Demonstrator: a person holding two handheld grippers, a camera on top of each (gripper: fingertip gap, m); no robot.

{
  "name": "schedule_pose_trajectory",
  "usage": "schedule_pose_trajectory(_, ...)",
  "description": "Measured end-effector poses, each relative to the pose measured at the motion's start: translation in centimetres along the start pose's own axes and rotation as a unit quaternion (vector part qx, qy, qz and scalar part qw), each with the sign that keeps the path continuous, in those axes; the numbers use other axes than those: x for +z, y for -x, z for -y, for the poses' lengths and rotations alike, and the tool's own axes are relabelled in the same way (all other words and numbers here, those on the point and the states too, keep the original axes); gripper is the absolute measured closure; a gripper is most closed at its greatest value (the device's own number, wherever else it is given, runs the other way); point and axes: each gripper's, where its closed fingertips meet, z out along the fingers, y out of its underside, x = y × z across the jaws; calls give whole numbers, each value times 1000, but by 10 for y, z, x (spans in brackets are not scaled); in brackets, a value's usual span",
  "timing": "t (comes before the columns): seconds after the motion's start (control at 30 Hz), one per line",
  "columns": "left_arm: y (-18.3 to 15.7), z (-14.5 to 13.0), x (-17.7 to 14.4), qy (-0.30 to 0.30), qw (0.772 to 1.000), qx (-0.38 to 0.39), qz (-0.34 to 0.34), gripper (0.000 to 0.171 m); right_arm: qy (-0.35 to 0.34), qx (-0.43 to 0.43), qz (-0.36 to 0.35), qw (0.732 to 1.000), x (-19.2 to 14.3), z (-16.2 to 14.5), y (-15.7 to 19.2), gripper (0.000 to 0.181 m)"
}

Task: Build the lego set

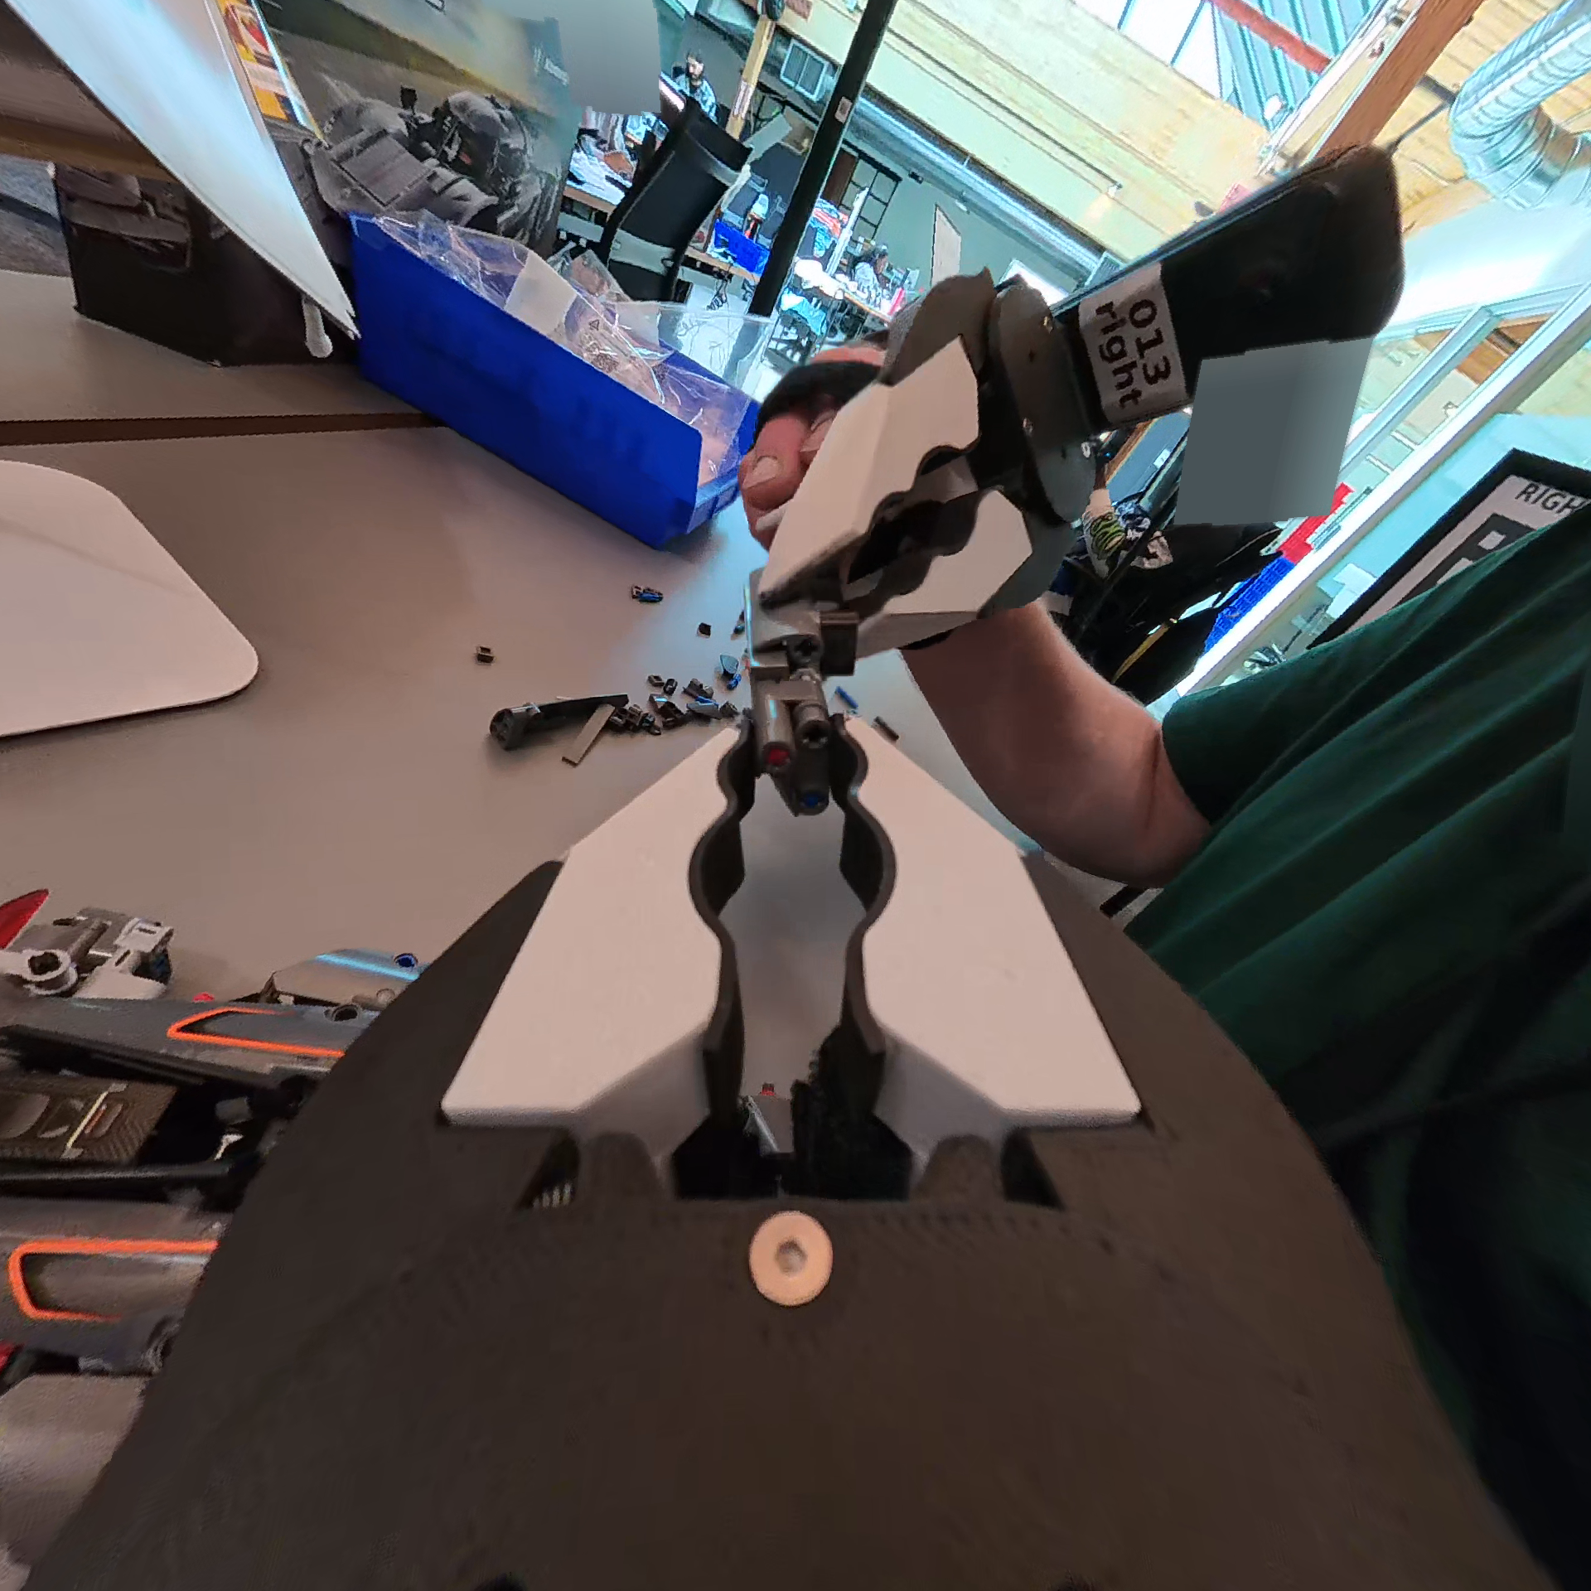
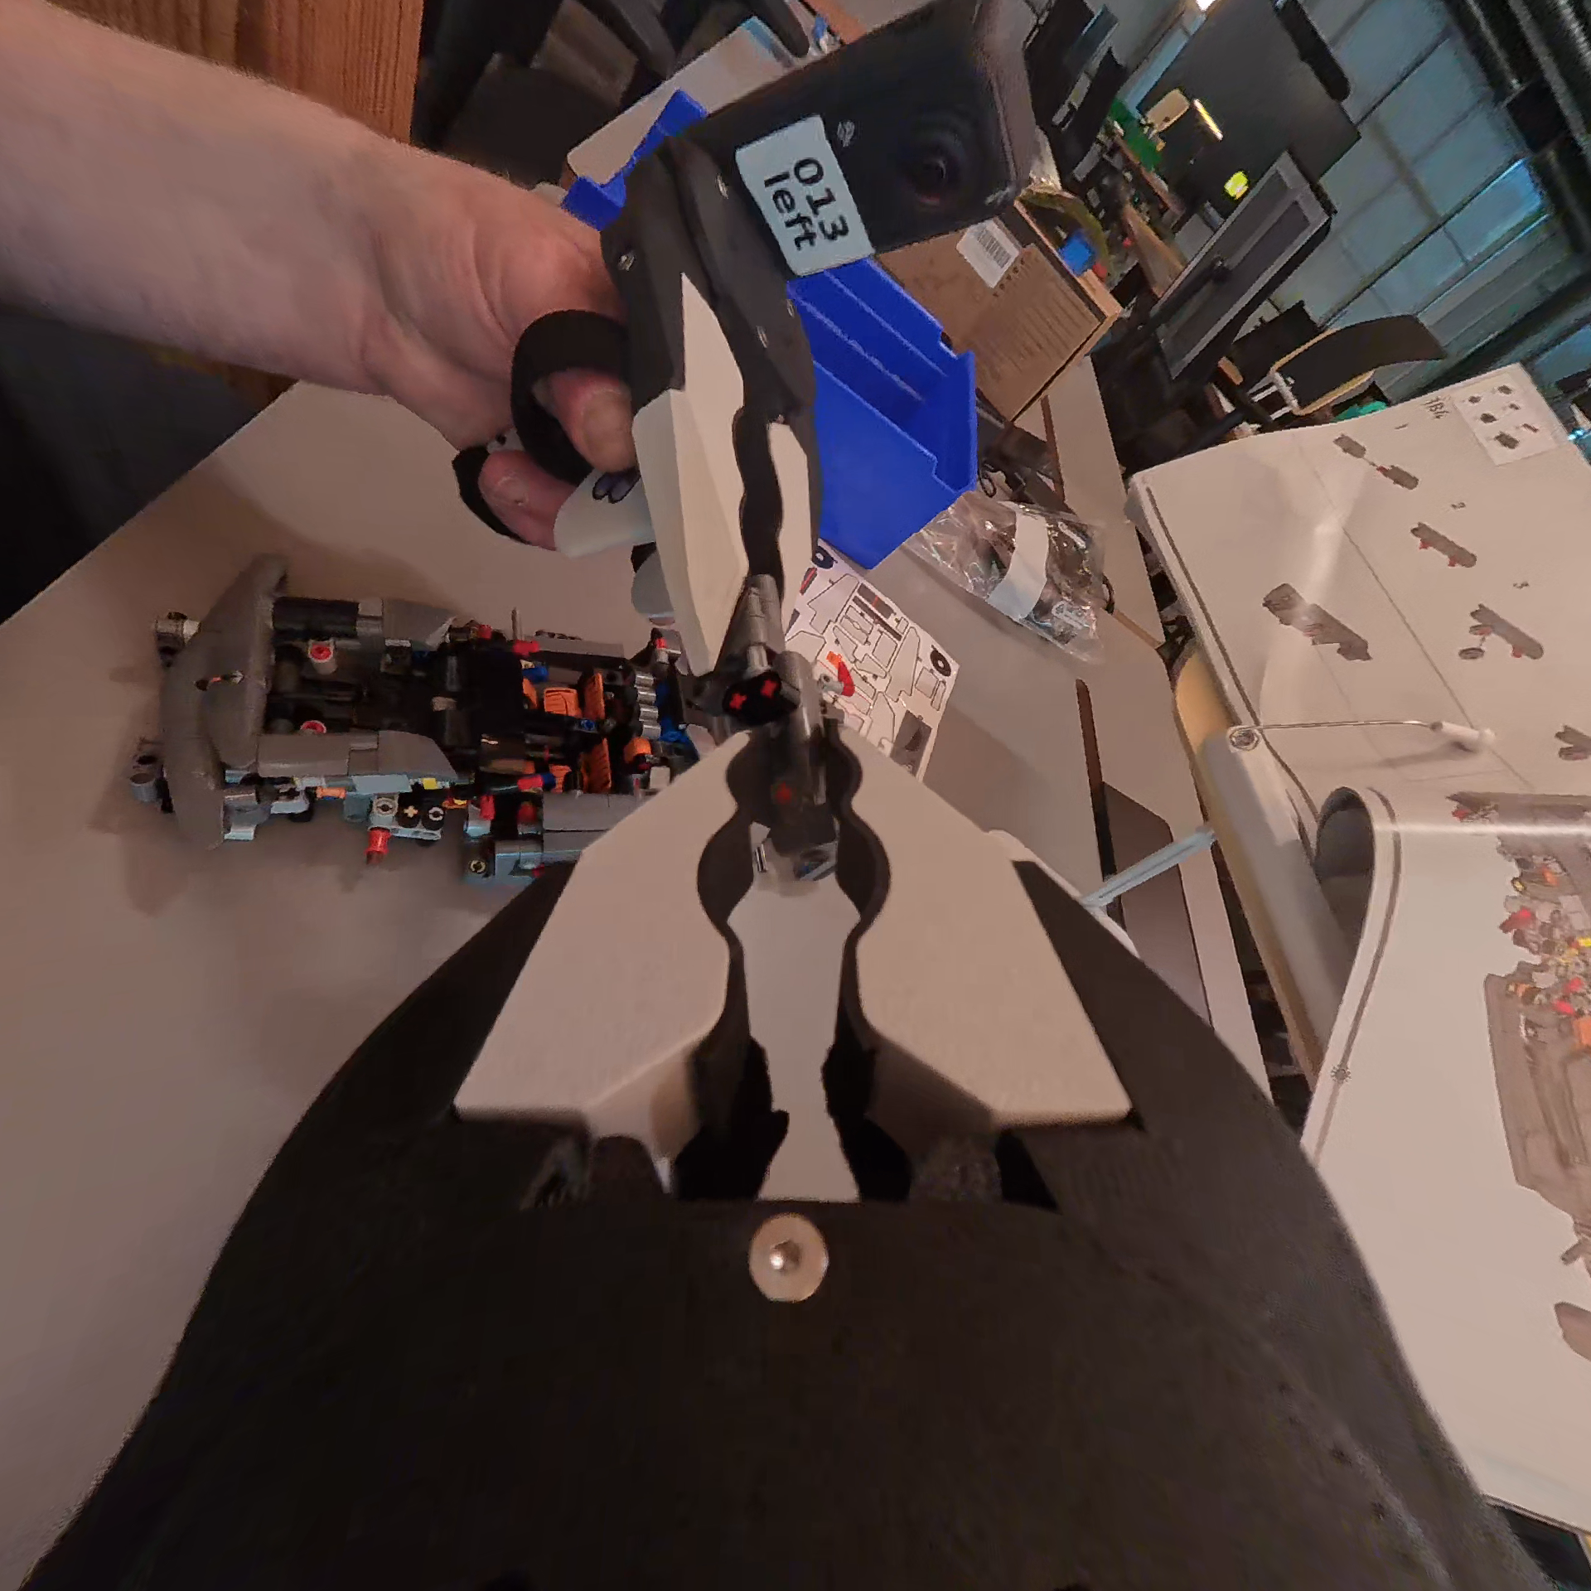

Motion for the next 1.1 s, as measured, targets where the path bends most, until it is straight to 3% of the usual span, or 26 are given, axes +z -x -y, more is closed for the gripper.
schedule_pose_trajectory(1.0, -1, -4, 5, -8, 1000, -12, -18, 157, 2, 16, -7, 1000, 2, -2, 4, 173)
schedule_pose_trajectory(1.1, 1, 0, 4, -21, 999, -25, -25, 157, -2, 19, -9, 1000, 2, 1, 3, 160)
